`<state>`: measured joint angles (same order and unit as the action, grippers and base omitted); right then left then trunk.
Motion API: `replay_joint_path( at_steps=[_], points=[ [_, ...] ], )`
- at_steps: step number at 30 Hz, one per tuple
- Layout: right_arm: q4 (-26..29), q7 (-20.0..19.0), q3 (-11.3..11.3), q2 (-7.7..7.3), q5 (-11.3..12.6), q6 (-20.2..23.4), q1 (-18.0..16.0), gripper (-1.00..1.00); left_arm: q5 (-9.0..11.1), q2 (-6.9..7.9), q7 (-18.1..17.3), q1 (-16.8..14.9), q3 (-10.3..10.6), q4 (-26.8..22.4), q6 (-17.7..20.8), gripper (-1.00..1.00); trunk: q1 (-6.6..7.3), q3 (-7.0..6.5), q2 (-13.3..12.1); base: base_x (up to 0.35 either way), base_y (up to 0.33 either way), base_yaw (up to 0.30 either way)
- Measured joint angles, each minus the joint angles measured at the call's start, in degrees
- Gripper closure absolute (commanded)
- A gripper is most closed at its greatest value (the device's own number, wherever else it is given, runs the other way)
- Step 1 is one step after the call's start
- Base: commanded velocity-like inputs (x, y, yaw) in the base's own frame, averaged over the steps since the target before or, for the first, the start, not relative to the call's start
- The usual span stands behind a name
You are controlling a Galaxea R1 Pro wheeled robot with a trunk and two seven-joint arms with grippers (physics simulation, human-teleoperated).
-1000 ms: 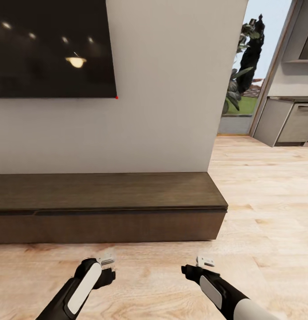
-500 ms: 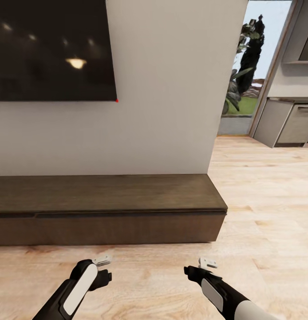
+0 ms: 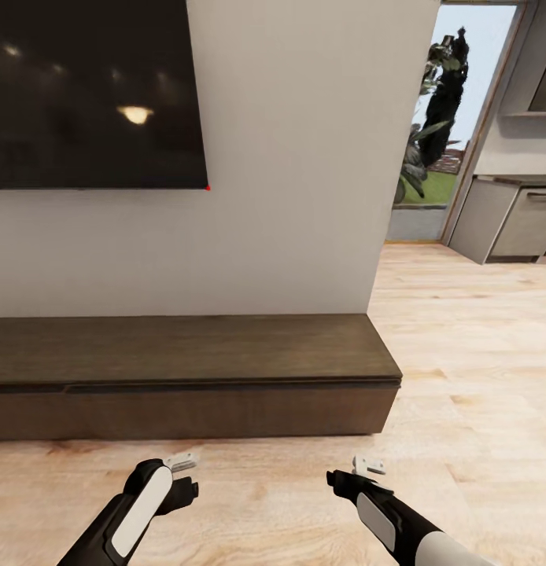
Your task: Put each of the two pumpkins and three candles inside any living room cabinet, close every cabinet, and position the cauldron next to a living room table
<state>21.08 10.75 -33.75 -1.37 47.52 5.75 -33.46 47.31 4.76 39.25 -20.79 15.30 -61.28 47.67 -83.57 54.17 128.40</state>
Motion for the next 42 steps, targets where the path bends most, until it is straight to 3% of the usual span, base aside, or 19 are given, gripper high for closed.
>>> replay_joint_path(
  at_steps=[11, 22, 38, 42],
  points=[
    [0.0, 0.2, -0.1, 0.05, 0.1, 0.5, 0.0, -1.00, 0.1, 0.01, 0.1, 0.0, -0.2, 0.0, 0.1, -1.00, 2.40, -1.97, -4.4, -0.028, 0.009, 0.078],
    [0.0, 0.2, -0.1, 0.05, 0.2, 0.6, 0.0, -1.00, 0.3, -0.08, 0.2, 0.0, -3.4, 0.1, -0.1, -1.00, 4.83, -3.95, -8.8, -0.155, 0.075, 0.274],
    [0.0, 0.2, -0.1, 0.05, 0.1, 0.4, 0.0, -1.00, 0.5, -0.13, 0.3, 0.0, -3.9, 0.7, -0.4, -1.00, 8.35, -6.82, -15.2, -0.004, 0.002, 0.291],
    [-0.1, 0.2, -0.2, 0.05, 0.1, 0.2, 0.0, -1.00, 0.5, -0.12, 0.2, 0.0, -4.9, 0.8, -0.5, -1.00, 9.23, -7.51, -16.8, 0.000, 0.000, 0.291]
  ],
)
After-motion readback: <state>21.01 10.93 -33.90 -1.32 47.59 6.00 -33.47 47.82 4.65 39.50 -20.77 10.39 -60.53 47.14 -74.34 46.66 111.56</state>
